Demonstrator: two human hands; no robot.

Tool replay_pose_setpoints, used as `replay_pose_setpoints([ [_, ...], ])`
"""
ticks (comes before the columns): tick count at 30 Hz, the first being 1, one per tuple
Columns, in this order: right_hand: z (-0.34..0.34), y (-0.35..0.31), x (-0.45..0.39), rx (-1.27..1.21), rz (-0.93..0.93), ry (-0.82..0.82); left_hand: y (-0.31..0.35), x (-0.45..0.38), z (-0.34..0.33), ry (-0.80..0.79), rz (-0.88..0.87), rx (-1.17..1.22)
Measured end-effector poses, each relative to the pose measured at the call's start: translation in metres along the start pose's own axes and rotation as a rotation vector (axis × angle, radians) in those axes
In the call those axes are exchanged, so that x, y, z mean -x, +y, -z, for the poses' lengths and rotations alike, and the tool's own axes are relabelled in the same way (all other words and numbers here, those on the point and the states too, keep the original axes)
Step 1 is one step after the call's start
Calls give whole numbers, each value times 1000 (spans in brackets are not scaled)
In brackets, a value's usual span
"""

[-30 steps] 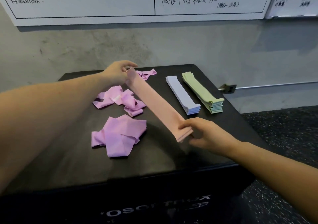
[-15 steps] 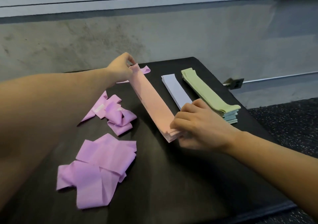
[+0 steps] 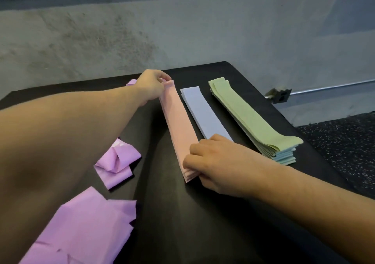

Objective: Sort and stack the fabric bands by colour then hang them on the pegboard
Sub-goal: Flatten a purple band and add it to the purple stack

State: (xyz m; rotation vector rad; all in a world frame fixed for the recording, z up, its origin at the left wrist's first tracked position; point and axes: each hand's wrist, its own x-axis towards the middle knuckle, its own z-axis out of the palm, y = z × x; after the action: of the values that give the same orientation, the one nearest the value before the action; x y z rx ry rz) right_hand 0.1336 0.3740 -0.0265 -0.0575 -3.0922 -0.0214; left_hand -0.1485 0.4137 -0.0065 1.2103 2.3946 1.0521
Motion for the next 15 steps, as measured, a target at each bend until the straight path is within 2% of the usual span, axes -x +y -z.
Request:
replay_pose_setpoints([
  [9, 5, 0, 6, 0, -37, -76, -15, 3, -25, -9, 80, -53],
  [15, 15, -7, 4, 89, -77, -142, -5, 42, 7, -3, -8, -90],
])
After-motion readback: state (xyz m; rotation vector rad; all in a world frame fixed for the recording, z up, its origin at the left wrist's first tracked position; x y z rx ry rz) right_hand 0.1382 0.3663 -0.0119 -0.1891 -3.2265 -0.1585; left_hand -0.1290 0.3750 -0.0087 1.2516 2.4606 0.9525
